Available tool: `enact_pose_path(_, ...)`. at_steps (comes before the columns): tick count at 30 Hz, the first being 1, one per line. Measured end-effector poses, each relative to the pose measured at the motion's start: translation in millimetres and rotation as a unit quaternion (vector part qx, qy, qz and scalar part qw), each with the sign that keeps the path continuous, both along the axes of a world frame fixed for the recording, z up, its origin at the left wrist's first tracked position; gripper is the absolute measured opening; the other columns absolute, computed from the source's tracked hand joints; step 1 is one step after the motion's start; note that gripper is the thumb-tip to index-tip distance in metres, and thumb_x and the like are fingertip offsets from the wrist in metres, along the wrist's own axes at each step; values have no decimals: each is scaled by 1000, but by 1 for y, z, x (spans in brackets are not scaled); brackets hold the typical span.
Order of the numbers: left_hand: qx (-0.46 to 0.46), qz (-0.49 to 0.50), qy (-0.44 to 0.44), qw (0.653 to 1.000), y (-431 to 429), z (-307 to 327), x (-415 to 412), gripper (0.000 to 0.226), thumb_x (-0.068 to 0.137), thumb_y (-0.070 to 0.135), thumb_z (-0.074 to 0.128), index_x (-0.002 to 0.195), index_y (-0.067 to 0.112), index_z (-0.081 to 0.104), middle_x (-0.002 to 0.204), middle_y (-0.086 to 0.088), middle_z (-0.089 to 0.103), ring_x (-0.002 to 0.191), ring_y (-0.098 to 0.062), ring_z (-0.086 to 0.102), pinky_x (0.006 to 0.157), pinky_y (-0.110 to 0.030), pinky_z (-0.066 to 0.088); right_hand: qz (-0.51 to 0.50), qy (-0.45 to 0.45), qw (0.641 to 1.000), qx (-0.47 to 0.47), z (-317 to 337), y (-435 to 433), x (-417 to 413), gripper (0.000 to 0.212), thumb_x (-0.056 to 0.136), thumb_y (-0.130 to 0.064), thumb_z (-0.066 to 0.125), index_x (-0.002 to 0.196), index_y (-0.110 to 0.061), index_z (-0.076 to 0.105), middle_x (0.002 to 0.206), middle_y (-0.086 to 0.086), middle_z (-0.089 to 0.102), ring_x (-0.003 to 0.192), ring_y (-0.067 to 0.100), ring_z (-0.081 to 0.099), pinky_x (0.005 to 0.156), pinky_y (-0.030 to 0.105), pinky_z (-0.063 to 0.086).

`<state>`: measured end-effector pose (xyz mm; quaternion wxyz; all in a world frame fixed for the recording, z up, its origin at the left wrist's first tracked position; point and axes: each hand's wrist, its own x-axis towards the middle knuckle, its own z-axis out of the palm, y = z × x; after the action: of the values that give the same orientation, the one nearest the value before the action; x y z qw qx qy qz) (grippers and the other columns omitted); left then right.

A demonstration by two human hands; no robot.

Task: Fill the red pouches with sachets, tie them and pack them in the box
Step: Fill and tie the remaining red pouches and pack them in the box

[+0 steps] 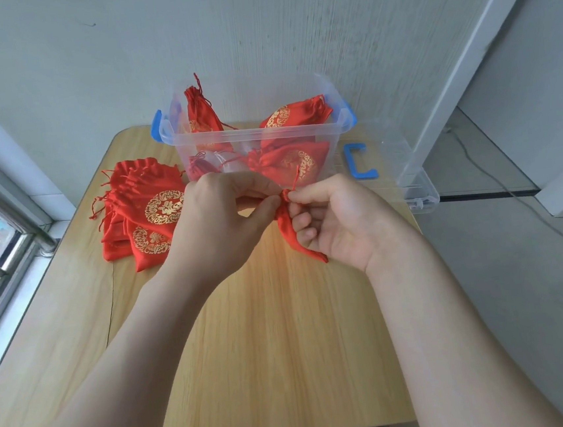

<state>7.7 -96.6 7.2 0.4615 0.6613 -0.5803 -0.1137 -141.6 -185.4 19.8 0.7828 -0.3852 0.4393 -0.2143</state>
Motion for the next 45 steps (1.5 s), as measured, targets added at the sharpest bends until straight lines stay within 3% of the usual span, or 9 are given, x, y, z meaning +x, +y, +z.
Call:
enact_pose_path(11,-5,24,-88,996,2,-5,-1,7,85,13,77,80,17,79,77,14,77,77,4,74,74,-3,51,4,126,978,-165,-4,2,2,6,91,2,74,94,2,79,73,8,67,63,15,57,57,25,45)
enact_pose_path(17,49,41,-84,994,-1,-4,-6,19,85,32,61,75,16,67,74,8,72,73,-5,70,69,-23,51,58,132,962,-230,-1,5,1,13,95,2,72,93,-7,81,66,6,60,56,11,55,51,20,45)
enact_pose_path(20,67,46,-10,997,-5,-1,-7,40,84,28,40,74,-6,59,77,-16,66,74,-25,57,69,-42,42,51,153,957,-239,-1,4,0,14,96,4,71,91,-7,79,57,0,64,45,5,58,45,17,46)
enact_pose_path(22,70,60,41,995,-4,3,-5,41,84,27,40,78,-10,57,87,-25,67,77,-29,57,73,-47,42,42,155,960,-228,-2,1,-2,12,94,0,74,89,-9,80,66,3,70,56,11,62,55,22,49)
enact_pose_path(27,74,43,22,996,1,4,-3,16,85,28,62,75,16,66,72,9,68,72,-1,64,61,-12,41,16,108,980,-164,-2,-1,-1,13,90,0,75,101,7,78,74,9,66,59,15,56,56,27,44)
enact_pose_path(34,23,32,-56,998,2,1,-1,6,84,23,77,87,28,75,87,19,74,86,1,72,75,-5,45,4,103,985,-142,-3,-4,0,20,89,1,73,107,9,77,74,8,67,58,14,57,55,26,45)
enact_pose_path(39,81,9,-13,997,-1,2,-3,20,98,19,57,82,11,65,94,6,65,89,-2,61,75,-12,44,14,113,980,-162,-4,-3,0,12,89,0,75,100,4,79,74,6,68,62,14,58,57,27,47)
enact_pose_path(42,116,9,89,989,-4,1,-4,40,107,23,45,86,-11,55,87,-15,57,78,-18,52,77,-39,47,15,118,978,-170,-3,-2,1,9,90,0,75,97,3,79,75,7,69,63,15,59,59,28,47)
enact_pose_path(45,117,51,161,979,-5,1,1,49,110,35,43,86,-5,57,76,-4,56,70,-17,53,69,-38,43,16,120,977,-176,-3,-1,1,7,89,0,76,95,2,79,76,7,71,64,15,60,61,29,48)
